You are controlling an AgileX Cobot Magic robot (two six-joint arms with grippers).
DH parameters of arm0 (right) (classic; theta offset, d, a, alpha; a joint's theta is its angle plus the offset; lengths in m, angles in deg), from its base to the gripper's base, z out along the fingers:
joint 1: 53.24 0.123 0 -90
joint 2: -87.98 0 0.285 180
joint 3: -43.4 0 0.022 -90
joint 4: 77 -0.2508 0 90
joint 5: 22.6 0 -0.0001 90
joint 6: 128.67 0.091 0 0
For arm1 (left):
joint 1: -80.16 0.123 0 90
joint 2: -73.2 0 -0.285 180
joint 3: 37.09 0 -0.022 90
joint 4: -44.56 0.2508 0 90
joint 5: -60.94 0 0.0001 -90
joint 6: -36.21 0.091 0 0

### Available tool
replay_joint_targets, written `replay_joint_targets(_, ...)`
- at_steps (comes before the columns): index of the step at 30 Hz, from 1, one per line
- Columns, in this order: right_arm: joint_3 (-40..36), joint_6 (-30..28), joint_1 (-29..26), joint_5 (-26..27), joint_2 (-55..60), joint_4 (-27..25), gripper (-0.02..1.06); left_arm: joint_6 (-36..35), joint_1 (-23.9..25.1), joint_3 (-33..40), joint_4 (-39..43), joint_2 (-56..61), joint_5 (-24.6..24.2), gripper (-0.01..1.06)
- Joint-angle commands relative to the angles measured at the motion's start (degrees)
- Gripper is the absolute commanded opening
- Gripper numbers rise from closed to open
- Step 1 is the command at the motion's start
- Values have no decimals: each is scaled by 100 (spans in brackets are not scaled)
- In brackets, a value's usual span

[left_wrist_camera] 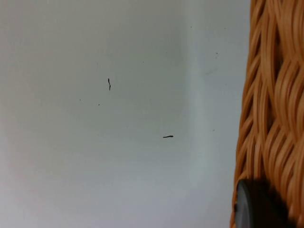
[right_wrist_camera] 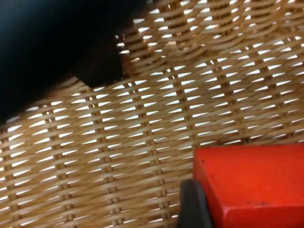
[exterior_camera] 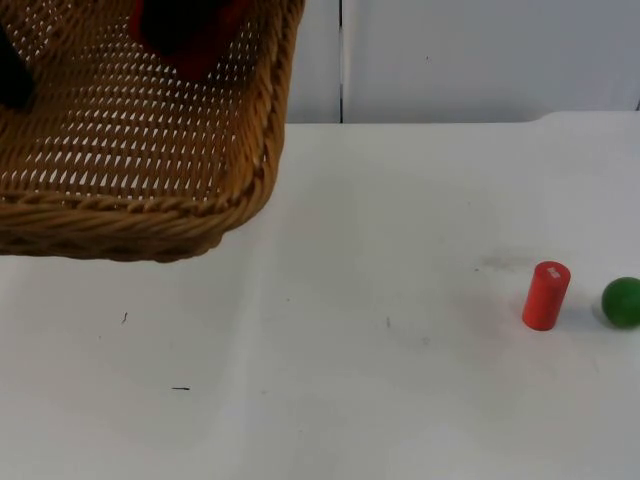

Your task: Pick up the basket with the left hand and place the object to the left of the red cylinder into the basket with the right hand.

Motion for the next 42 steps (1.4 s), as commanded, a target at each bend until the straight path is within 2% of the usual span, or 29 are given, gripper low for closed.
replay_joint_targets(1, 73, 24, 38, 141, 1, -55, 0, 5, -17, 9, -199, 75, 10, 0)
replay_joint_targets(4, 73, 24, 38, 198, 12, -49, 3, 5, -17, 9, -199, 75, 10, 0)
replay_joint_targets(6, 73, 24, 38, 253, 12, -49, 12, 5, -17, 9, -187, 75, 10, 0)
replay_joint_targets(8, 73, 24, 38, 253, 12, -49, 28, 5, -17, 9, -187, 75, 10, 0)
replay_joint_targets(9, 73, 24, 38, 253, 12, -49, 28, 5, -17, 9, -187, 75, 10, 0)
replay_joint_targets(10, 73, 24, 38, 253, 12, -49, 42, 5, -17, 9, -187, 75, 10, 0)
replay_joint_targets(13, 73, 68, 38, 263, 12, -49, 69, 5, -17, 9, -187, 75, 10, 0)
replay_joint_targets(14, 73, 116, 38, 266, 12, -32, 75, 5, -17, 9, -187, 75, 10, 0)
replay_joint_targets(15, 73, 116, 38, 266, 12, -32, 75, 5, -17, 9, -187, 75, 10, 0)
replay_joint_targets(17, 73, 131, 38, 266, 12, 58, 85, 5, -17, 9, -187, 75, 10, 0)
replay_joint_targets(31, 73, 131, 38, 187, -364, 249, 87, 5, -17, 9, -151, 75, 10, 0)
replay_joint_targets(37, 73, 274, 17, -224, -691, 277, 87, 5, -17, 9, -151, 75, 10, 0)
replay_joint_targets(42, 61, 557, -253, -636, -1064, 239, 87, 5, -17, 9, -151, 75, 10, 0)
